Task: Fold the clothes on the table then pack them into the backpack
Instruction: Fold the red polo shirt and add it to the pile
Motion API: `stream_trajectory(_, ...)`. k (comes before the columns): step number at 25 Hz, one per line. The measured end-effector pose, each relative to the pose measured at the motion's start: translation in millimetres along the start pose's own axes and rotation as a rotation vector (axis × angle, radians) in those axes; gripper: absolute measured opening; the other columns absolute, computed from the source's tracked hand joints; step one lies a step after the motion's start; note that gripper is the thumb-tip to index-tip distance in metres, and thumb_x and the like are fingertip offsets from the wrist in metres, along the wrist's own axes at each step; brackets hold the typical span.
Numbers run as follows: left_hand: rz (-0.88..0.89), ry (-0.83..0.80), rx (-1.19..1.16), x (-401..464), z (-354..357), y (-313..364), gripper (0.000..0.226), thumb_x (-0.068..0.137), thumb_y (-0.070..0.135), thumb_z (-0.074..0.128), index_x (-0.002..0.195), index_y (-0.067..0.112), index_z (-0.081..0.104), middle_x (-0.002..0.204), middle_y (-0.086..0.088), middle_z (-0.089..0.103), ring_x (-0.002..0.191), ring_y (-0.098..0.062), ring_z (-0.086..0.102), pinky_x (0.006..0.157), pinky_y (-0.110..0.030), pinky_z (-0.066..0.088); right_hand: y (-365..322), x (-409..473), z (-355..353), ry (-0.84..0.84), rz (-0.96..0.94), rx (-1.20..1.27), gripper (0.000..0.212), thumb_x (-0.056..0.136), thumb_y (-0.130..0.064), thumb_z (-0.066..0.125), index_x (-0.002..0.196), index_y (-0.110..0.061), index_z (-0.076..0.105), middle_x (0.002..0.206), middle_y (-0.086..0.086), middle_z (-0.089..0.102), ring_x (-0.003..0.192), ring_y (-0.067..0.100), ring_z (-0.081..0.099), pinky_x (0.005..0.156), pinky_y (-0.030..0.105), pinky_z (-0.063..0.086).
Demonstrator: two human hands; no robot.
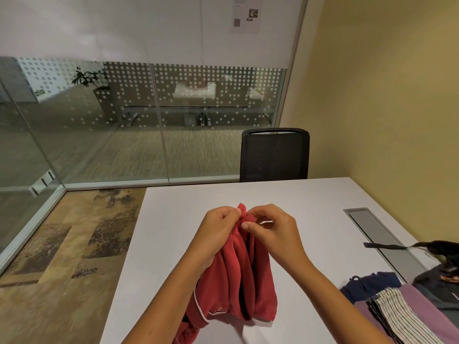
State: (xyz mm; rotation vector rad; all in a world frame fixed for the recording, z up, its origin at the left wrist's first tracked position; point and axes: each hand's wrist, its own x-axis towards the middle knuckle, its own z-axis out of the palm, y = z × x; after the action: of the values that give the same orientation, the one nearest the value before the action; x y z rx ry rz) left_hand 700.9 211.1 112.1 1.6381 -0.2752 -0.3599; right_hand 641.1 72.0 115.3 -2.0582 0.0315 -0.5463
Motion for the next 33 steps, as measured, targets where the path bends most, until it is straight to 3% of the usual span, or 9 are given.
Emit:
stream_trajectory(3,-0.005,-0.033,-0.045,-3,3,-1,0.021,0.09,0.029,0.06,0.077,0.017,0.071,0.077,-0.01,0.068,0.072,-0.014,0.061,0.071,-0.031,0.048,2,-1,4,0.072,-0.001,0.012,0.015,0.073,-0.013,0.081,0.078,-0.022,0.069,0.078,-0.01,0.068,0.078,0.01,0.064,0.07,0.02,0.052)
stream_trajectory(6,0.021,0.015,-0.046,-3,1,-3,0.017,0.09,0.027,0.064,0.084,0.012,0.07,0.074,-0.004,0.07,0.067,-0.008,0.062,0.065,-0.023,0.048,2,-2,0,0.031,-0.002,0.053,0.016,0.073,-0.009,0.08,0.078,-0.021,0.071,0.077,-0.012,0.07,0.078,0.011,0.066,0.074,0.023,0.053)
stream_trajectory(10,0.087,0.112,0.215,2,-1,-10,0.031,0.096,0.027,0.051,0.075,0.006,0.061,0.06,0.001,0.054,0.057,-0.009,0.047,0.056,-0.025,0.037,2,-1,-7,-0.02,-0.023,0.062,0.022,0.076,-0.005,0.076,0.079,-0.026,0.071,0.08,-0.011,0.072,0.081,0.01,0.068,0.079,0.026,0.054)
stream_trajectory(13,0.129,0.047,0.261,-1,-3,-8,0.03,0.098,0.031,0.049,0.079,0.016,0.068,0.068,0.014,0.061,0.066,-0.002,0.055,0.062,-0.018,0.042,2,0,-12,-0.044,-0.057,0.034,0.023,0.078,-0.005,0.075,0.083,-0.027,0.071,0.083,-0.009,0.072,0.085,0.01,0.068,0.082,0.024,0.053)
stream_trajectory(15,0.151,0.017,0.254,-3,-4,-5,0.021,0.094,0.034,0.056,0.093,0.024,0.075,0.087,0.014,0.07,0.086,0.001,0.062,0.075,-0.012,0.045,2,1,-15,-0.047,-0.079,0.002,0.02,0.078,-0.007,0.076,0.085,-0.026,0.072,0.085,-0.01,0.071,0.086,0.009,0.067,0.081,0.02,0.052)
stream_trajectory(19,0.193,0.149,0.276,-6,-4,-1,0.009,0.085,0.03,0.07,0.091,0.024,0.073,0.085,0.012,0.069,0.082,-0.002,0.063,0.071,-0.015,0.045,-1,3,-19,-0.048,-0.113,-0.033,0.017,0.077,-0.011,0.078,0.087,-0.024,0.073,0.084,-0.011,0.071,0.085,0.008,0.066,0.079,0.016,0.05)
stream_trajectory(26,0.227,0.0,0.29,-10,-3,4,0.018,0.093,0.017,0.059,0.096,0.029,0.072,0.096,0.009,0.071,0.07,-0.007,0.067,0.068,-0.017,0.052,-3,7,-18,-0.057,-0.091,0.0,0.027,0.077,-0.012,0.078,0.097,-0.029,0.072,0.081,-0.012,0.07,0.085,0.005,0.065,0.08,0.016,0.05)
stream_trajectory(30,0.231,-0.029,0.283,-10,-3,1,0.02,0.093,0.015,0.058,0.099,0.027,0.072,0.097,0.011,0.071,0.083,-0.006,0.068,0.077,-0.021,0.054,3,8,-14,-0.08,-0.163,-0.144,0.019,0.081,-0.013,0.075,0.098,-0.021,0.075,0.084,-0.011,0.064,0.083,0.007,0.061,0.074,0.015,0.048)
stream_trajectory(33,0.217,0.06,0.227,-5,-6,3,0.013,0.088,0.02,0.066,0.099,0.026,0.067,0.087,0.011,0.069,0.077,-0.008,0.064,0.074,-0.019,0.048,8,16,-15,-0.043,-0.216,-0.284,0.006,0.083,-0.013,0.071,0.088,-0.017,0.071,0.083,-0.005,0.058,0.076,0.009,0.057,0.069,0.015,0.044)
